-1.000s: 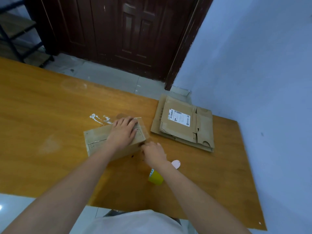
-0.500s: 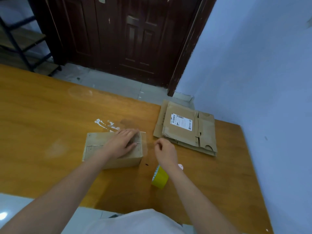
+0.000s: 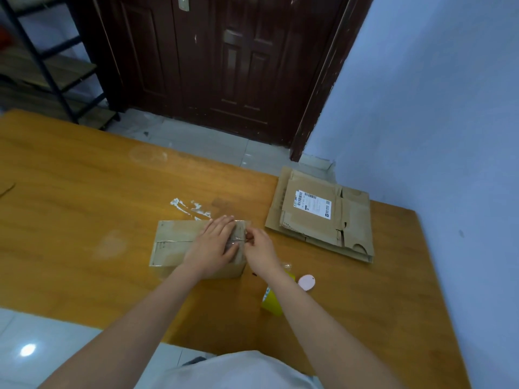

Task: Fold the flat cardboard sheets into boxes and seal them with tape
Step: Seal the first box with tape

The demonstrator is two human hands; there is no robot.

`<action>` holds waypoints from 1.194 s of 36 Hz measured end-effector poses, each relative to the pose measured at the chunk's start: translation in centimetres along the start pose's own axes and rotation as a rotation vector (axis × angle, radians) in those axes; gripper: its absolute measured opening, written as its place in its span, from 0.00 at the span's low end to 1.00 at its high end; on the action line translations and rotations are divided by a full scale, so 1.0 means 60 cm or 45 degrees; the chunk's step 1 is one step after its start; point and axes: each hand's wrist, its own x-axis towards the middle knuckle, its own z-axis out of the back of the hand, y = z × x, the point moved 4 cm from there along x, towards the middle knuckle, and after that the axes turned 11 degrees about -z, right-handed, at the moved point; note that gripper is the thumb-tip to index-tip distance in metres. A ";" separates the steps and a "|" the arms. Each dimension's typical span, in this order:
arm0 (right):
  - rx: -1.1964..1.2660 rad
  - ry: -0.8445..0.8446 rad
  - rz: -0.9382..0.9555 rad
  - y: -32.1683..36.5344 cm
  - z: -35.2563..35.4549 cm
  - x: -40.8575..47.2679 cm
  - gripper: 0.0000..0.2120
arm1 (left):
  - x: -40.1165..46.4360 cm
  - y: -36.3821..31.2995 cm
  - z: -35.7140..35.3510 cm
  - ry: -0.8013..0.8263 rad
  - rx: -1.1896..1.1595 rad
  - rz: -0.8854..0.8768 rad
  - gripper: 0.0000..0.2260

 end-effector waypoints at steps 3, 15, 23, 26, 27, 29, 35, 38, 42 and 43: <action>0.021 0.063 -0.067 -0.005 -0.007 0.010 0.18 | 0.000 -0.001 0.000 -0.002 0.014 0.004 0.36; -0.708 0.039 0.025 -0.014 0.060 0.087 0.16 | 0.000 0.003 -0.005 -0.002 -0.002 0.015 0.34; -1.131 0.181 0.399 0.027 0.050 0.121 0.26 | -0.001 0.004 -0.005 -0.047 -0.047 0.011 0.32; -1.271 0.205 0.534 0.048 0.041 0.126 0.20 | 0.000 0.003 -0.004 -0.051 -0.058 0.007 0.32; -1.331 0.209 0.577 0.053 0.037 0.127 0.18 | 0.000 0.003 -0.004 -0.051 -0.059 0.007 0.32; -1.418 0.225 0.626 0.061 0.032 0.129 0.15 | -0.001 0.002 -0.002 -0.055 -0.054 0.006 0.32; -1.401 0.183 0.566 0.066 0.041 0.129 0.13 | -0.002 0.003 -0.003 -0.073 -0.077 0.002 0.31; -1.298 0.202 0.473 0.057 0.043 0.128 0.12 | -0.002 0.003 -0.001 -0.102 -0.087 0.004 0.30; -1.170 0.168 0.384 0.044 0.040 0.117 0.12 | -0.001 0.004 0.000 -0.111 -0.090 -0.001 0.30; -1.151 0.142 0.364 0.041 0.038 0.114 0.12 | 0.000 0.004 0.000 -0.113 -0.094 0.003 0.30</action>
